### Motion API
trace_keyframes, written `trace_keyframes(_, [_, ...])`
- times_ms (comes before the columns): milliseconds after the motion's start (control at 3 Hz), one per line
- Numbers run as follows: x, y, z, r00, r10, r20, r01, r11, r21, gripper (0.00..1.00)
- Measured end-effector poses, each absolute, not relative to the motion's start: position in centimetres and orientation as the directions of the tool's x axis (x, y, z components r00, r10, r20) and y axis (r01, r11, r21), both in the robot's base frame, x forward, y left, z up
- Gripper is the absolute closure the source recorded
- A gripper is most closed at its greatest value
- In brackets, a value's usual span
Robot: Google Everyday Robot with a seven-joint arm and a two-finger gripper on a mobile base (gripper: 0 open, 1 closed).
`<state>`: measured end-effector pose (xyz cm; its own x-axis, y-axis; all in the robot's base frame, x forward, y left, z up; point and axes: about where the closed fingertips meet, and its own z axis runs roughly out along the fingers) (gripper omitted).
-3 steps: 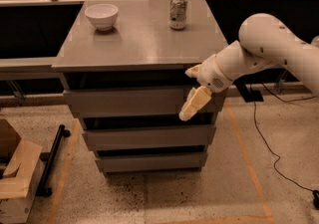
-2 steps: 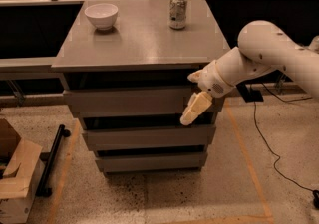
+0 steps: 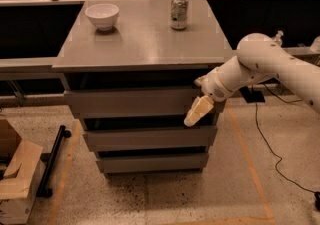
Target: Open top drawer
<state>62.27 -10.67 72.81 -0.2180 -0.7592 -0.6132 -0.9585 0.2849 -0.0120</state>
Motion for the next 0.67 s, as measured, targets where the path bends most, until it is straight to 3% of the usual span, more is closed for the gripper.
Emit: trace_keyframes(667, [67.5, -11.6, 71.1, -0.206, -0.745, -0.634, -0.949, 0.310, -0.055, 0.00])
